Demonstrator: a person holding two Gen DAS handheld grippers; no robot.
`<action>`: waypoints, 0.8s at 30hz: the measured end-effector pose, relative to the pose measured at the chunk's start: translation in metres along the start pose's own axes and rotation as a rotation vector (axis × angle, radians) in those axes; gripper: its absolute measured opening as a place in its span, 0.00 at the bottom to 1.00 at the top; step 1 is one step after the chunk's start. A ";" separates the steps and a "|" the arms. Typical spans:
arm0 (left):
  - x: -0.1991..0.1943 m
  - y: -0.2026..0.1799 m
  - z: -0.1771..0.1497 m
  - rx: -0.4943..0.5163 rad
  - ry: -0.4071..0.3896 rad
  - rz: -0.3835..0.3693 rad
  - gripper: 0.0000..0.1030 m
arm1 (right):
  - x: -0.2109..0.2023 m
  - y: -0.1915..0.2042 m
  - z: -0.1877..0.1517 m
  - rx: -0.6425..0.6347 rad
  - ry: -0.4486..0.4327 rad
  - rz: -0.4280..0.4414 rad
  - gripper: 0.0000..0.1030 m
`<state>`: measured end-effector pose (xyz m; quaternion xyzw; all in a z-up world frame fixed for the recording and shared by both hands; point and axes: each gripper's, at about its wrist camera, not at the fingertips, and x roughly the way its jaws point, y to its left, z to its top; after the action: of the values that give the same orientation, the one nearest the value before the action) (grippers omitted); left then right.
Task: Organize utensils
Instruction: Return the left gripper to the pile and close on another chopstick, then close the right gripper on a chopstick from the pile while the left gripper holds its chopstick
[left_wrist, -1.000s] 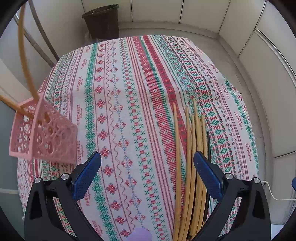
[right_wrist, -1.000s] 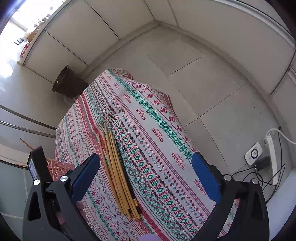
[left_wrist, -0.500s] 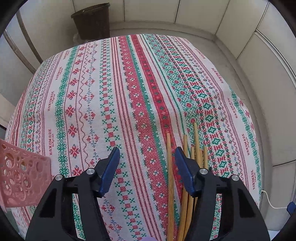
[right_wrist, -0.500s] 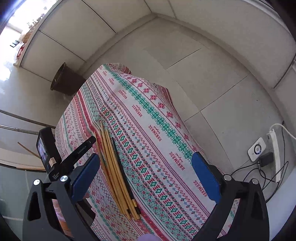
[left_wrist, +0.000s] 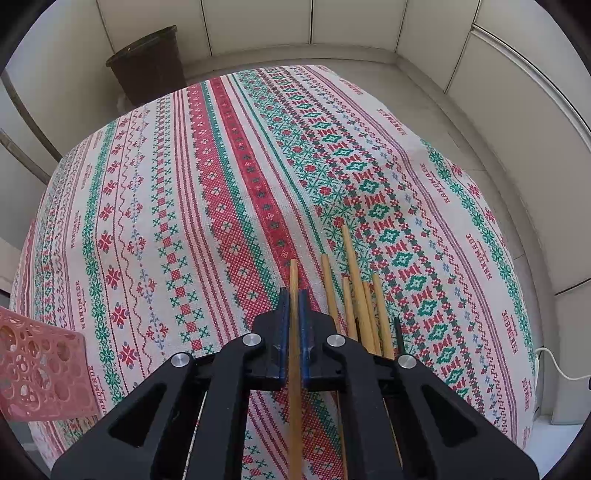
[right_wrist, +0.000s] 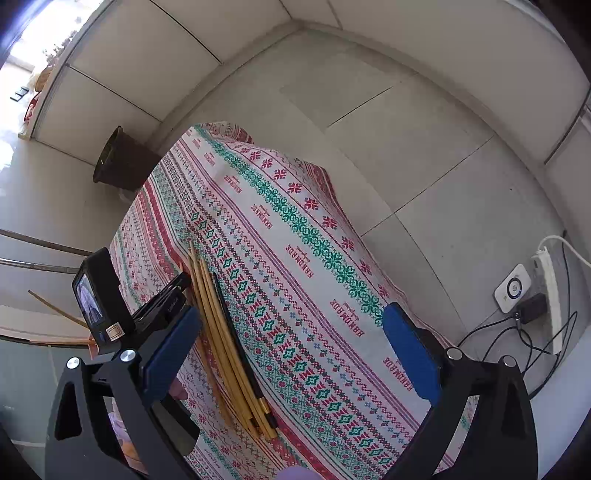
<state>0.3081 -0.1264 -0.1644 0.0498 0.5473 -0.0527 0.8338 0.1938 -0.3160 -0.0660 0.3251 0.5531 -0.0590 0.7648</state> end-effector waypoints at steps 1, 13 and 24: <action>-0.001 0.002 -0.003 0.004 -0.002 0.001 0.04 | 0.002 0.002 0.000 -0.003 0.004 -0.002 0.93; -0.039 0.019 -0.060 0.022 0.033 -0.043 0.04 | 0.066 0.053 0.010 -0.123 0.015 0.017 0.93; -0.116 0.037 -0.083 0.022 -0.066 -0.099 0.04 | 0.120 0.072 0.027 -0.173 0.031 -0.013 0.48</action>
<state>0.1921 -0.0743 -0.0903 0.0300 0.5208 -0.1013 0.8471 0.2939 -0.2425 -0.1365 0.2551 0.5701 -0.0108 0.7809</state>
